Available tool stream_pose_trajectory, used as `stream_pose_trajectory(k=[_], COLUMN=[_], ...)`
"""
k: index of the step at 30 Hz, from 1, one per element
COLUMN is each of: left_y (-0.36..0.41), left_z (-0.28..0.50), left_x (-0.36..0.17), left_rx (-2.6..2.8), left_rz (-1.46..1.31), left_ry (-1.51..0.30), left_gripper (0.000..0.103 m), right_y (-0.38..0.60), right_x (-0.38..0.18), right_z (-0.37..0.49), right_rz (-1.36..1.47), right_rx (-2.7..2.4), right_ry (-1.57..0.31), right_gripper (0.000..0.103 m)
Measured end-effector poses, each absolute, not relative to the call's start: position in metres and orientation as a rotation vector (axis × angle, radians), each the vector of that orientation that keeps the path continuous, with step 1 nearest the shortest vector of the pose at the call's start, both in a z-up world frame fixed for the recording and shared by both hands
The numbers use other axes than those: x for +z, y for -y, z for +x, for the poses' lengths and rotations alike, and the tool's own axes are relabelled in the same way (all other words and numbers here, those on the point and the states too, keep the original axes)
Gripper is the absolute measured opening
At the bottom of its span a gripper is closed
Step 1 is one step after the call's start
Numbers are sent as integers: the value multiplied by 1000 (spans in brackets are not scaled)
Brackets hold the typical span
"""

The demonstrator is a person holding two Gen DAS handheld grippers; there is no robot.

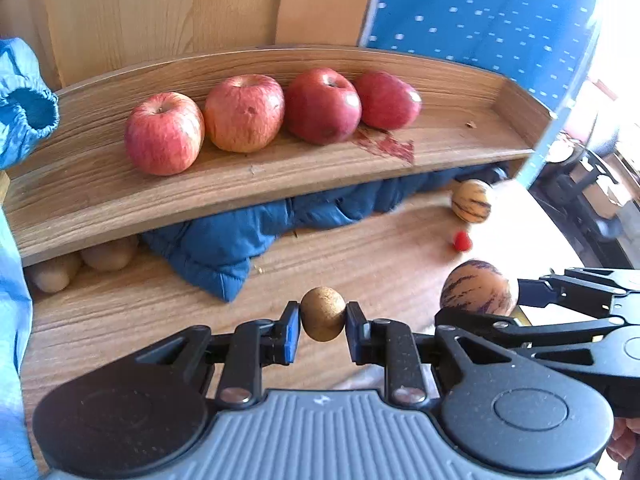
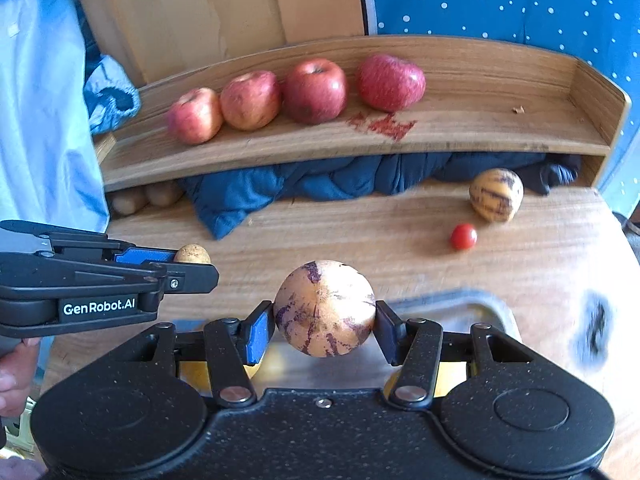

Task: Organize fruits
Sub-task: 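Carry the kiwi and pepino over the tray and open both tools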

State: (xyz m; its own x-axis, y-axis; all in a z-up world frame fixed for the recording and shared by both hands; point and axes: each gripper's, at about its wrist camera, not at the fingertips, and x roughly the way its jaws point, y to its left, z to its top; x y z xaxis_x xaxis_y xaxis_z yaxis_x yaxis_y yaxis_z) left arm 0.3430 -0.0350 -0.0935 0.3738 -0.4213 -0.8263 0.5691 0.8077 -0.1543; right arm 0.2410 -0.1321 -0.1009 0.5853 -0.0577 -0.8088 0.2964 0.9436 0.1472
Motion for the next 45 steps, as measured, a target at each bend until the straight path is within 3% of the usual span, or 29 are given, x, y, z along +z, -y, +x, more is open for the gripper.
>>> stream_pose_trajectory(k=[18,42,45], left_y=[-4,-6,-7], left_z=[267,249,249], left_x=[-102,-129,-127], left_rx=[-861,-981,-996], left_rz=[324,456,469], left_ry=[-1092,-1219,-1219], left_gripper=[26,27,31], right_y=[69,45,46], right_x=[-120,-139,-136], right_z=[173,157,153], right_rz=[328,280,293], right_rx=[-251,-239,-230], right_ry=[-997,-1115,-1111], right_gripper=[55,56,61])
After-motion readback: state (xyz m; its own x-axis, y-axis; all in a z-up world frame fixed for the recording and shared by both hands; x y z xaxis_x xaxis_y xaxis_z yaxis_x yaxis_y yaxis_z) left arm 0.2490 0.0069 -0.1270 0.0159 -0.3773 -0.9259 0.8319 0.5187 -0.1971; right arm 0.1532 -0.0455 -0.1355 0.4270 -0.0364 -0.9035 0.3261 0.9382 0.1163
